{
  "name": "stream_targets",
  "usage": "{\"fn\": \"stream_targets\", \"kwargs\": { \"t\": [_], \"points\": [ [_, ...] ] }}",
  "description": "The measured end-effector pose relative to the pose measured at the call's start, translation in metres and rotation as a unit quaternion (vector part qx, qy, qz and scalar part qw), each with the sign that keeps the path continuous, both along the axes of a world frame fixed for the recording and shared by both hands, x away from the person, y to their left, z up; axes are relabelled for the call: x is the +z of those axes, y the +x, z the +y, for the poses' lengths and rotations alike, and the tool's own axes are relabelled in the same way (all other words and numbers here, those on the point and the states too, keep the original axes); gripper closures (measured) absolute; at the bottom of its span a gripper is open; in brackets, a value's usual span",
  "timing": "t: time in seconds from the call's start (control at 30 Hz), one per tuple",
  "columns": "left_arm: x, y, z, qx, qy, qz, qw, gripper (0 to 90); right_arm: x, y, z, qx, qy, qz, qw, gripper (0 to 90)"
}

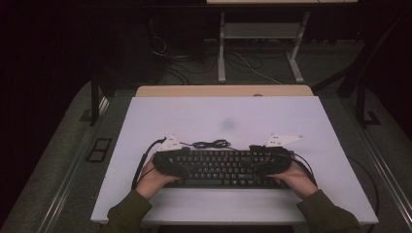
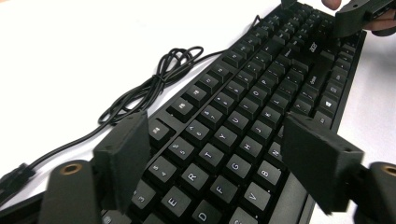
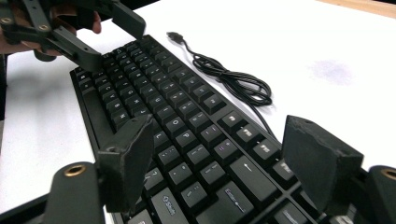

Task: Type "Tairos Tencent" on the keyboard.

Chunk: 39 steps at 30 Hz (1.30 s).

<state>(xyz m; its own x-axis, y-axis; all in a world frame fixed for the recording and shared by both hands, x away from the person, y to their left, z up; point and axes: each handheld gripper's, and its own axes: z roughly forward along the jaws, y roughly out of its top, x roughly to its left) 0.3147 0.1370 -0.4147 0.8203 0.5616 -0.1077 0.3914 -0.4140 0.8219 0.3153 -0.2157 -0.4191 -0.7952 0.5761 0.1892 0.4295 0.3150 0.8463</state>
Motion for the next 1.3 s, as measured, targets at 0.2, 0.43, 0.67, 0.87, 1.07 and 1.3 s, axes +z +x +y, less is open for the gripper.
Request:
{"fn": "stream_targets", "kwargs": {
  "t": [0.2, 0.43, 0.67, 0.87, 1.07, 1.3],
  "points": [
    [0.003, -0.006, 0.007, 0.007, -0.013, -0.008, 0.9999, 16.6, 0.001, -0.002, -0.008, -0.009, -0.002, -0.003, 1.0, 22.9],
    [0.004, -0.013, 0.015, 0.012, -0.02, -0.012, 0.9997, 14.2, 0.0, -0.007, -0.017, -0.018, -0.003, -0.008, 0.9998, 21.7],
    [0.004, -0.022, 0.027, 0.019, -0.029, -0.022, 0.9992, 13.2, 0.0, -0.014, -0.029, -0.03, 0.002, -0.013, 0.9995, 20.9],
    [0.0, -0.026, 0.037, 0.022, -0.032, -0.024, 0.9989, 11.9, -0.002, -0.02, -0.039, -0.033, 0.004, -0.013, 0.9994, 19.9],
    [-0.005, -0.026, 0.043, 0.025, -0.031, -0.028, 0.9988, 8.1, -0.003, -0.028, -0.047, -0.033, 0.002, -0.017, 0.9993, 19.3],
    [-0.008, -0.026, 0.042, 0.024, -0.03, -0.024, 0.999, 2.2, -0.006, -0.036, -0.058, -0.032, -0.001, -0.019, 0.9993, 19.1]
  ]
}}
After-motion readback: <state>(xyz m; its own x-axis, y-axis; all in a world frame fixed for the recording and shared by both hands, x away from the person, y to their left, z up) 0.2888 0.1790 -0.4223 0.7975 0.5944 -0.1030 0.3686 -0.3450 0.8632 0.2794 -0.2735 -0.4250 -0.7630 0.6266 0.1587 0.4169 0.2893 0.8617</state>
